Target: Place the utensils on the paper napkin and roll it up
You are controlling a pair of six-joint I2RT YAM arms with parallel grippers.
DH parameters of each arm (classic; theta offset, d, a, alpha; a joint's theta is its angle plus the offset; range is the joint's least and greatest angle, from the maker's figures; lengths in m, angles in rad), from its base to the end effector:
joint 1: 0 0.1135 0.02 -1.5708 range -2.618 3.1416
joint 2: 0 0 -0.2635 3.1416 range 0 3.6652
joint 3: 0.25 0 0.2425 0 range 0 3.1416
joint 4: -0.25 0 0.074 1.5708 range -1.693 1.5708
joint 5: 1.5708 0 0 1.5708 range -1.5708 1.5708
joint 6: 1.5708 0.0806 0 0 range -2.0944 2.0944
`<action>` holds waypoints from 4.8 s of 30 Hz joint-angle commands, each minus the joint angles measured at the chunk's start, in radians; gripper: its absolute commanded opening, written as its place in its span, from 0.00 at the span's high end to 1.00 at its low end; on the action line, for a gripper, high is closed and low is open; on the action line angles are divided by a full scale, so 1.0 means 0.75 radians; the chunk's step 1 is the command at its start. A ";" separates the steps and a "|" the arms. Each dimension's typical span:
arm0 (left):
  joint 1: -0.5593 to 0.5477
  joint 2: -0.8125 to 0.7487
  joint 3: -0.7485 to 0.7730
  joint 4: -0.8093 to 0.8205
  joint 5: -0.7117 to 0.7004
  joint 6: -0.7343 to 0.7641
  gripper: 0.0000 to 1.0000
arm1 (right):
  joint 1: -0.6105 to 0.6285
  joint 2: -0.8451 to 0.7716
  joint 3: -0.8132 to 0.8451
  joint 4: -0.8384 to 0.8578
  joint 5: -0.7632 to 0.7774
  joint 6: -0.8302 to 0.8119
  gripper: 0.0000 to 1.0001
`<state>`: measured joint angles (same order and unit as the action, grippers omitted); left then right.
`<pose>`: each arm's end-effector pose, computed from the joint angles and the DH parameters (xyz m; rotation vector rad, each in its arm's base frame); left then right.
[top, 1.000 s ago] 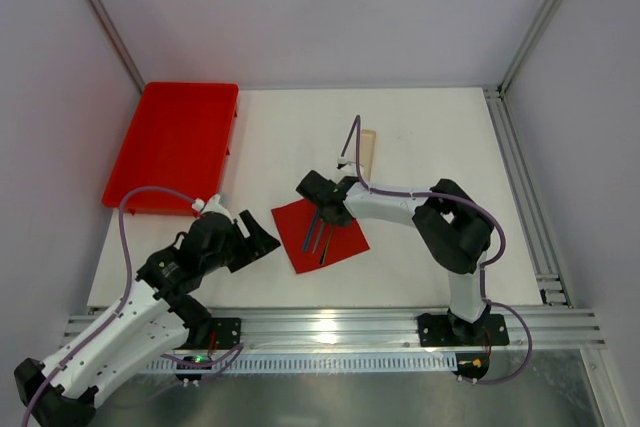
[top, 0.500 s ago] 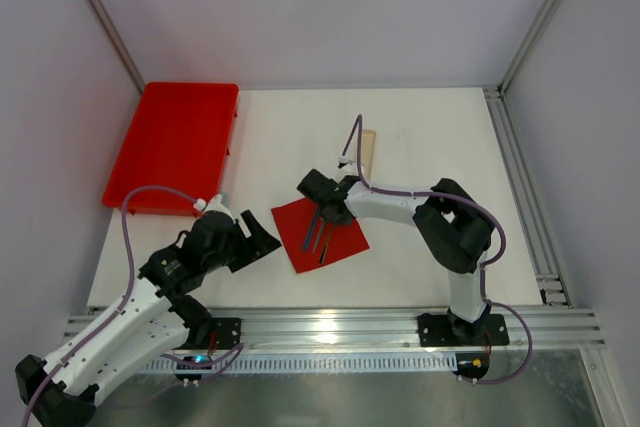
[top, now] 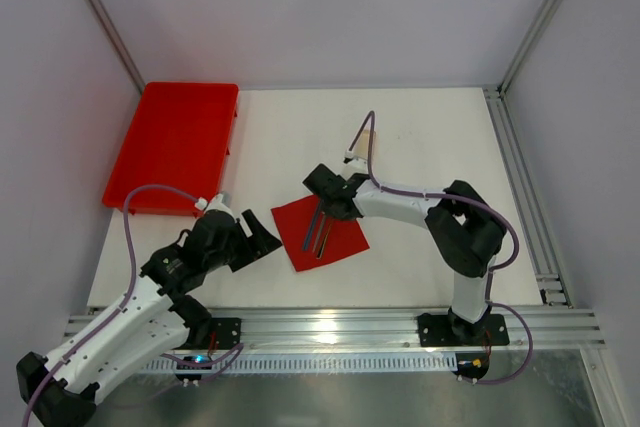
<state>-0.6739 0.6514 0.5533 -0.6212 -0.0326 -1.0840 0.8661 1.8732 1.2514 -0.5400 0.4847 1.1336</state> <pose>0.1317 -0.1018 0.2081 -0.5161 2.3930 -0.8294 0.2762 0.2668 0.1436 0.4637 2.4782 0.1030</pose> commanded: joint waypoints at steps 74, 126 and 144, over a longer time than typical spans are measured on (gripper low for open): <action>-0.063 0.549 -0.206 0.579 0.260 -0.308 0.38 | -0.159 -0.432 -0.660 1.080 0.031 -0.665 0.49; -0.069 0.874 0.023 0.740 0.207 -0.240 0.98 | -0.132 -0.493 -0.803 1.317 -0.217 -0.787 0.49; -0.065 0.921 0.068 0.738 0.168 -0.218 0.98 | -0.120 -0.475 -0.797 1.336 -0.253 -0.806 0.49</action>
<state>-0.7208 1.3270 0.5613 -0.0872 0.1131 -1.2728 0.7666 1.5120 0.6540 0.3958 0.2848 0.5503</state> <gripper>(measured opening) 0.021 0.511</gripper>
